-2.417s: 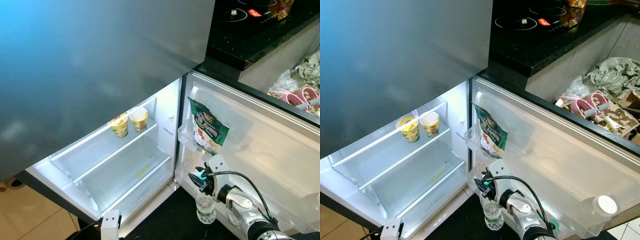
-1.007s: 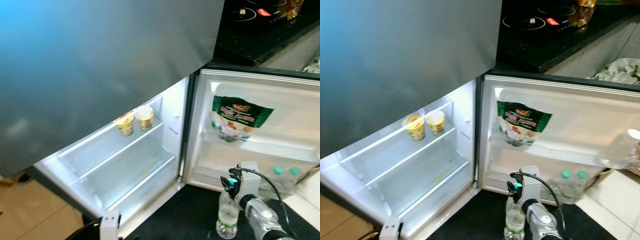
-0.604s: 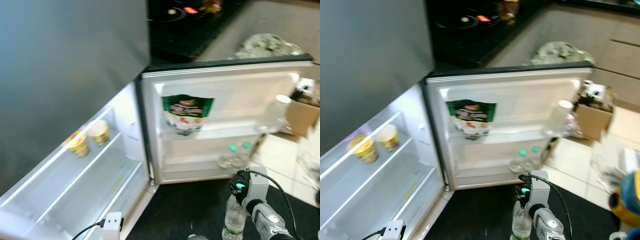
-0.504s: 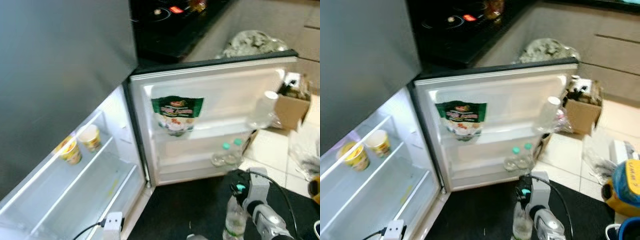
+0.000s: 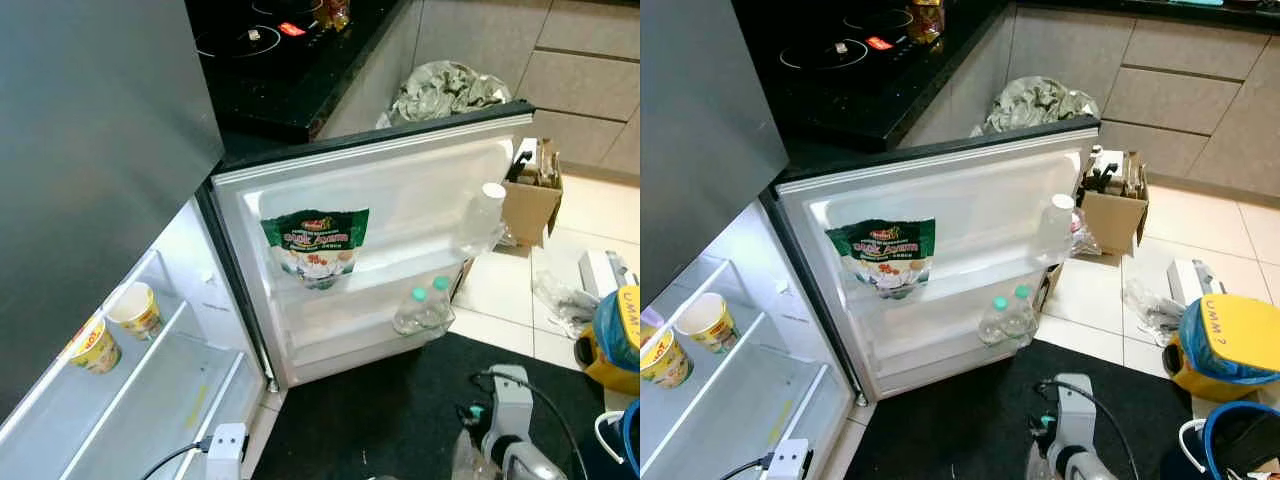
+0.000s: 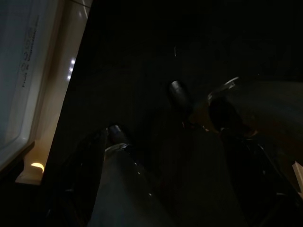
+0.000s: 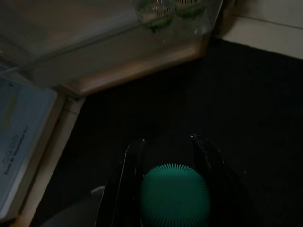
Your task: Restocking fridge
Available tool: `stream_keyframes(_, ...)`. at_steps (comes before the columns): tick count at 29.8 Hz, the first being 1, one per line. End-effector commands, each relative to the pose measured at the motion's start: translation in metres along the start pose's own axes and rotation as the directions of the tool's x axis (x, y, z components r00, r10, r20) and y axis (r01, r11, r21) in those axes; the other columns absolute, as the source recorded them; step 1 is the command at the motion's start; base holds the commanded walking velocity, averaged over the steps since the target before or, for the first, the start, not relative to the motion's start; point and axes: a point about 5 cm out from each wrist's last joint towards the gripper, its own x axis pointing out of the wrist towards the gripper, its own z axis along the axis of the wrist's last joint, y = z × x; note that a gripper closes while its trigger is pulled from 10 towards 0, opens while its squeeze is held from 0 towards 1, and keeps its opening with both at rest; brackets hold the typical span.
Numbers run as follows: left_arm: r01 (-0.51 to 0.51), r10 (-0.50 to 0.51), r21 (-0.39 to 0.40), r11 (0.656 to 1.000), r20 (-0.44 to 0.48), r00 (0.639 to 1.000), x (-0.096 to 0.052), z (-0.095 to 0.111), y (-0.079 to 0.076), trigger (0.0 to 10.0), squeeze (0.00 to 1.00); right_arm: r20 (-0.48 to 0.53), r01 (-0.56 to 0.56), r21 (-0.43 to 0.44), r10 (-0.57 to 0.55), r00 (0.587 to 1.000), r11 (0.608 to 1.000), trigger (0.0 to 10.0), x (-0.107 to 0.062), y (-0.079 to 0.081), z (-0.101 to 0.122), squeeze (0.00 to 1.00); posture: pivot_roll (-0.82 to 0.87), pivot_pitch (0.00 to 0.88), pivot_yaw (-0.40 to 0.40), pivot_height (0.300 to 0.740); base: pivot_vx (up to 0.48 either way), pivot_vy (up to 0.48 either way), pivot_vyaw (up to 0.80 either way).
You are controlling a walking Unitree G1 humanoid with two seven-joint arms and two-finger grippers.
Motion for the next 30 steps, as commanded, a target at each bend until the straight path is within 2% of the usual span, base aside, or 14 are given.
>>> stream_keyframes(1, -0.011, 0.011, 0.001, 1.000, -0.017, 1.000, -0.002, -0.006, 0.002, 10.0, 0.00, -0.028, -0.002, -0.011, 0.001, 1.000, 1.000, 10.0, -0.001, 0.001, -0.007, 0.00, -0.02, 0.000, 0.016, 0.740, 0.000, 0.000, -0.80)
stream_keyframes(14, -0.018, 0.018, -0.007, 1.000, -0.009, 1.000, -0.001, -0.005, 0.001, 10.0, 0.00, -0.041, 0.013, -0.020, -0.014, 0.999, 1.000, 10.0, -0.003, -0.004, -0.010, 0.00, -0.02, 0.000, 0.008, 0.740, 0.000, 0.000, -0.80)
stream_keyframes(23, -0.022, 0.022, -0.022, 1.000, -0.002, 1.000, 0.001, -0.004, -0.002, 10.0, 0.00, -0.001, -0.011, -0.043, 0.011, 1.000, 0.999, 10.0, -0.001, -0.001, 0.000, 0.00, -0.03, 0.000, -0.002, 0.740, 0.000, 0.000, 0.00)
stream_keyframes(28, -0.023, 0.023, -0.030, 0.999, -0.003, 1.000, 0.001, -0.005, -0.003, 10.0, 0.00, 0.020, -0.065, -0.046, 0.066, 0.998, 0.997, 10.0, 0.001, 0.003, 0.007, 0.00, -0.03, 0.000, -0.003, 0.740, 0.000, 0.000, 0.00)
stream_keyframes(30, -0.024, 0.023, -0.031, 0.999, -0.005, 1.000, 0.001, -0.006, -0.003, 10.0, 0.00, 0.019, -0.075, -0.052, 0.076, 0.997, 0.996, 10.0, 0.001, 0.004, 0.007, 0.00, -0.03, 0.000, -0.001, 0.740, 0.000, 0.000, 0.77)
